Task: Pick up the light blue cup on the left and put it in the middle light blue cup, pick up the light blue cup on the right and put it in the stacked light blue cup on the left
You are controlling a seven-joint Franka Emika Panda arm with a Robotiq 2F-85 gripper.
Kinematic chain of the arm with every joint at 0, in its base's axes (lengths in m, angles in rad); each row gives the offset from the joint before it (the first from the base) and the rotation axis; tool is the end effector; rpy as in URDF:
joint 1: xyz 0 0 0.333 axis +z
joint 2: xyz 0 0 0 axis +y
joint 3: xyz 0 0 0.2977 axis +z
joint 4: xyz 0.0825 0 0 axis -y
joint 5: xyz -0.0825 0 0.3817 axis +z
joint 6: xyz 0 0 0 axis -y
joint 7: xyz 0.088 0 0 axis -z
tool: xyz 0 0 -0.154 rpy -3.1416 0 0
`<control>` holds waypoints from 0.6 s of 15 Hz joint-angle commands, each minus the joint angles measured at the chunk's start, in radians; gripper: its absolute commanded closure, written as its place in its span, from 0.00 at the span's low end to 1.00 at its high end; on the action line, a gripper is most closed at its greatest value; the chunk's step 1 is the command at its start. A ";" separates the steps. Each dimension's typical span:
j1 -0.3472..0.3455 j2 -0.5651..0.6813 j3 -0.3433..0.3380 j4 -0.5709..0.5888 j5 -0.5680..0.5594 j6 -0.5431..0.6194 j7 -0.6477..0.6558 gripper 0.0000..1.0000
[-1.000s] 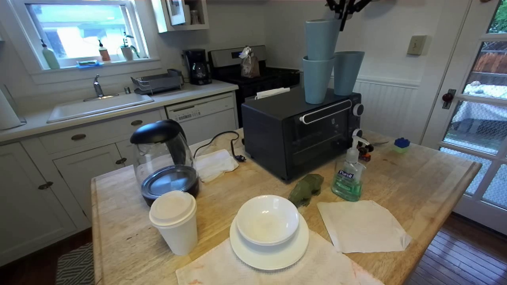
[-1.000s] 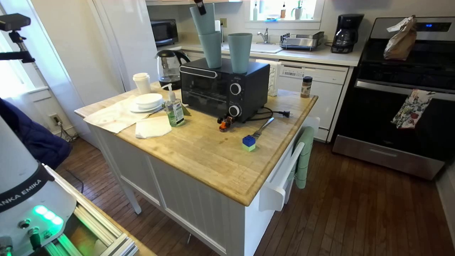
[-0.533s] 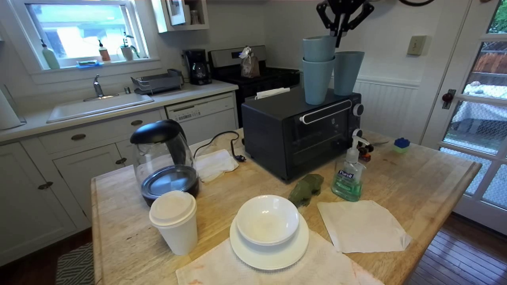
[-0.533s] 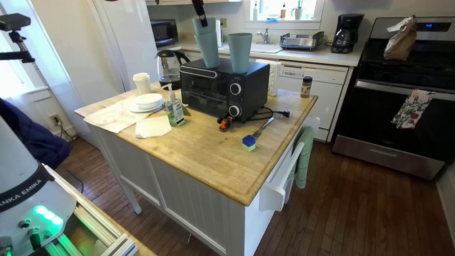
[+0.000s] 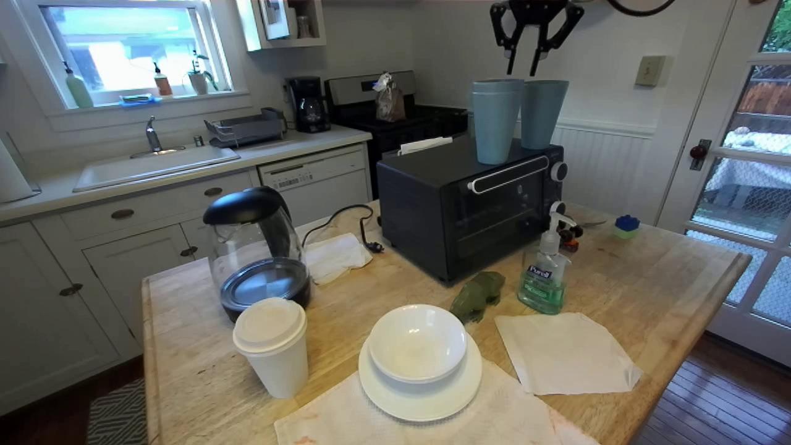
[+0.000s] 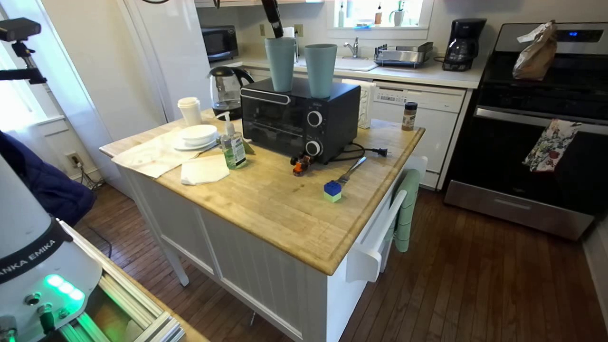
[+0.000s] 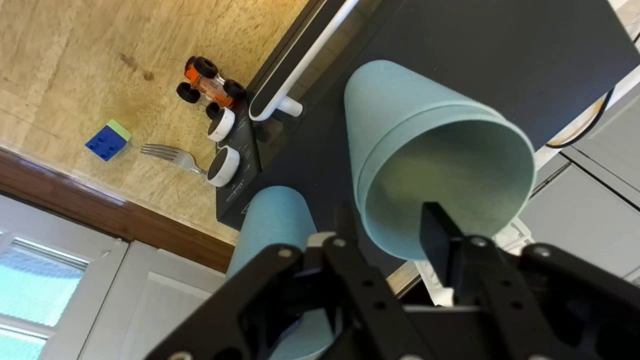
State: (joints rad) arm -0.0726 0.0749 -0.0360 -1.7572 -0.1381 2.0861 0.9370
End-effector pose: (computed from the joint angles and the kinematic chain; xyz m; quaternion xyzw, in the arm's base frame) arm 0.6137 -0.0790 0.4787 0.8705 -0.4712 0.1419 0.0088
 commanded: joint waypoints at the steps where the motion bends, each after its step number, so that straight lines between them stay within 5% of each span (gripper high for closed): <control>1: 0.008 -0.001 -0.016 0.026 0.029 0.035 -0.016 0.31; 5: -0.011 -0.013 -0.048 0.030 -0.003 0.081 0.023 0.02; 9: -0.040 -0.034 -0.099 0.019 0.004 0.110 0.041 0.00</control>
State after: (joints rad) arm -0.0919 0.0595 -0.1101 -1.7335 -0.1390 2.1778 0.9504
